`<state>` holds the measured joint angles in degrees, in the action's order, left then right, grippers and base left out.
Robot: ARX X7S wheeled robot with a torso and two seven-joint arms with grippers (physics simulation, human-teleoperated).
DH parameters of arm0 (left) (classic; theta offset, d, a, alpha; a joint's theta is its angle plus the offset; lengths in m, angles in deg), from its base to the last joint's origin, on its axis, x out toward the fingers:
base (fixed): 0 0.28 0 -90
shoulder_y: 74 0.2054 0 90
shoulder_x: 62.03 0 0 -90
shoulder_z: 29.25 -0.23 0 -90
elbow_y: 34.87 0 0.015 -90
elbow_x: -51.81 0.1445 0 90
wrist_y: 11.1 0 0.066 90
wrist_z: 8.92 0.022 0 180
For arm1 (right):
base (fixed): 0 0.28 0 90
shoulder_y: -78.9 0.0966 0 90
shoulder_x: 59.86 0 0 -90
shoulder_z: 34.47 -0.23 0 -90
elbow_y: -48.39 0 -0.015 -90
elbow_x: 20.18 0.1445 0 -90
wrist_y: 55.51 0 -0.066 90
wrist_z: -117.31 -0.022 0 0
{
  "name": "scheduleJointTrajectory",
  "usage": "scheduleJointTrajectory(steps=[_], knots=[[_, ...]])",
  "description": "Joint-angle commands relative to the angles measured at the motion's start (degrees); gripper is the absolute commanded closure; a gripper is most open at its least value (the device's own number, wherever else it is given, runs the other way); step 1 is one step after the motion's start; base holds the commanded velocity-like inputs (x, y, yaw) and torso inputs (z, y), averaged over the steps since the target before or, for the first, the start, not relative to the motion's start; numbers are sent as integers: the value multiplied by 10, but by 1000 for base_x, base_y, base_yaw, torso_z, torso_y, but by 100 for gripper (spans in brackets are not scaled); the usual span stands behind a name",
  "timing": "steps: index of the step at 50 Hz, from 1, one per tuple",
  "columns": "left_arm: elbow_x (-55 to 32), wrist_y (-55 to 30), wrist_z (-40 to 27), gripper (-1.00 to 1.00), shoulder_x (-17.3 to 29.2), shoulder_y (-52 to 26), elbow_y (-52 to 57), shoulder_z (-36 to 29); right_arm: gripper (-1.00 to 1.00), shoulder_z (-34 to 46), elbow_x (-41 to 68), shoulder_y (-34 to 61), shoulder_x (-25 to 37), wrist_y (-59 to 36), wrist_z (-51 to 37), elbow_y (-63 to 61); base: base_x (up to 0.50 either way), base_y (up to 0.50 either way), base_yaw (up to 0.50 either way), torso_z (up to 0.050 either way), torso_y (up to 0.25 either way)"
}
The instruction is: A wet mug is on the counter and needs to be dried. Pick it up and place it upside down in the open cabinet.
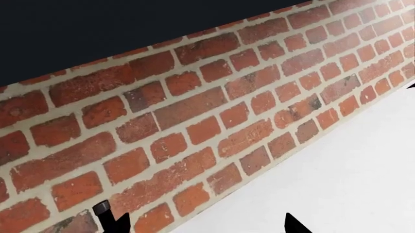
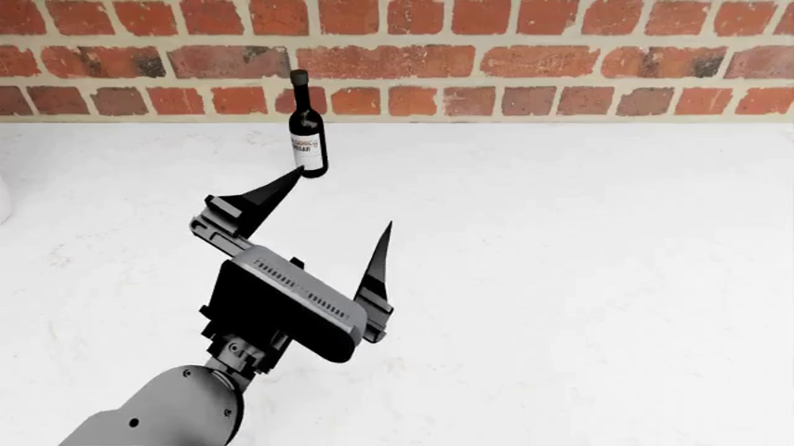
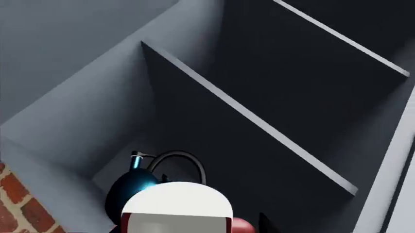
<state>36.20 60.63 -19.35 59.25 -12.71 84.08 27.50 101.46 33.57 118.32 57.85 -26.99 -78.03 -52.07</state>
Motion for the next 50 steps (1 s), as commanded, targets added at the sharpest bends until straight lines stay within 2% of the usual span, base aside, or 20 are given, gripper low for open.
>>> scheduleJointTrajectory(steps=[1, 19, 26, 35, 37, 39, 41, 50], knots=[[0, 3, 0, -100, 1, 2, 0, -2, 100, 4, -95, 25, -42, 106, 78, 139, 0, 0, 0, 0, 0], [2, 19, 2, -100, 3, 8, -12, -4, 100, -33, -203, 54, -142, 250, 166, 415, 0, 0, 0, 0, 0], [5, 25, 1, -100, 3, 14, -16, -6, 100, -92, -280, 53, -177, 272, 208, 498, 0, 0, 0, 0, 0], [13, 35, 0, -100, 0, 16, -29, -11, 100, -166, -307, 50, -211, 356, 202, 627, 0, 0, 0, 0, 0], [15, 38, 0, -100, -1, 16, -33, -12, 100, -181, -307, 52, -220, 373, 194, 666, 0, 0, 0, 0, 0], [21, 44, -1, -100, -2, 17, -41, -15, 100, -224, -319, 55, -250, 409, 189, 777, 0, 0, 0, 0, 0], [23, 46, -1, -100, -2, 18, -41, -15, 100, -263, -342, 56, -262, 418, 191, 818, 0, 0, 0, 0, 0], [27, 48, -3, -100, 0, 18, -40, -17, 100, -354, -407, 54, -273, 403, 194, 854, 0, 0, 0, 0, 0]])
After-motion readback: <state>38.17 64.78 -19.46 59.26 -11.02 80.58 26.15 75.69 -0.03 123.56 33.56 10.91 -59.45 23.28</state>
